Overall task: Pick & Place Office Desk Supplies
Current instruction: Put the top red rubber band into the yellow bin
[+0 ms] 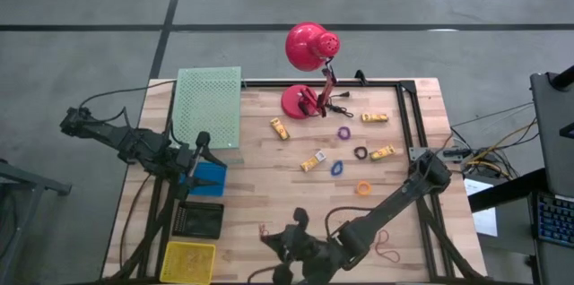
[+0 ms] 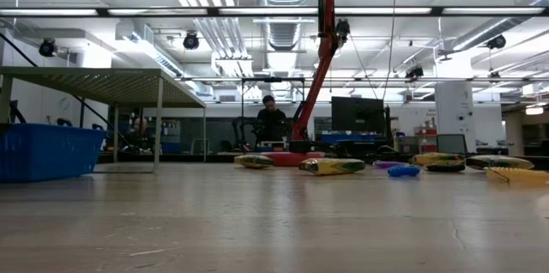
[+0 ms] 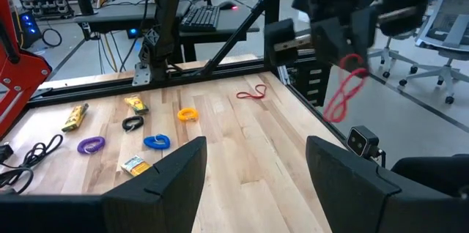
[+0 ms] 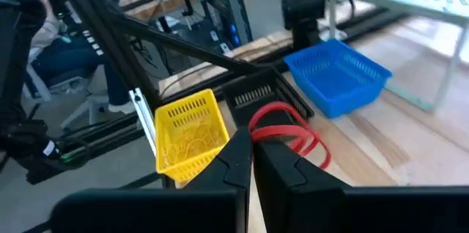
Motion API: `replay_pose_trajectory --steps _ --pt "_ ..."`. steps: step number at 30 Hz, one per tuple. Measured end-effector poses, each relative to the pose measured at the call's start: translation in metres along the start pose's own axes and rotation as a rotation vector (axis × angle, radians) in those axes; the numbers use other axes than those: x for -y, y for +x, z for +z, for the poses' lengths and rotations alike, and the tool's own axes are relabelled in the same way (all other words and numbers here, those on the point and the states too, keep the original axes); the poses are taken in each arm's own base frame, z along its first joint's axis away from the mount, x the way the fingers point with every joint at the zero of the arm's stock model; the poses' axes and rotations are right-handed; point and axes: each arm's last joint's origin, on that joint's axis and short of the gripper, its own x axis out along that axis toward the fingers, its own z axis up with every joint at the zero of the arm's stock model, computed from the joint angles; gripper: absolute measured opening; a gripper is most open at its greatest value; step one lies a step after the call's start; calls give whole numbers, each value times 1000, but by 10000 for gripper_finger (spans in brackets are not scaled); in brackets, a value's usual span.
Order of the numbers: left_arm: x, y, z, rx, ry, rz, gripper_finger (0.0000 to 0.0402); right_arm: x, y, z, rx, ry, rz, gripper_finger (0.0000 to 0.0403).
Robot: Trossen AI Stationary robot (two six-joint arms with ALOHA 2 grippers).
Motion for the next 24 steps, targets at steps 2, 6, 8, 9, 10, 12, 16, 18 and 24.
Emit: replay_pose_trajectory --steps 2,6,8,9,10,12,16,18,24 --pt "0 0 0 0 1 0 240 0 5 -4 12 -36 4 8" --pt "0 0 0 -3 2 0 239 5 16 -11 8 -55 -16 8" --pt "0 0 0 -4 3 0 240 9 25 -18 1 -57 -33 8" --pt "0 0 0 -4 3 0 241 11 29 -22 -1 -61 -40 8" --pt "0 0 0 -4 3 1 241 13 34 -26 -4 -64 -47 8" --pt "0 0 0 -4 3 0 241 16 43 -36 -5 -72 -58 8" --pt "0 0 0 -4 3 0 240 22 62 -52 5 -96 -61 8" --pt "0 0 0 -4 3 1 240 24 69 -58 13 -98 -57 8" --pt "0 0 0 -4 6 0 240 26 87 -73 56 -17 5 8"
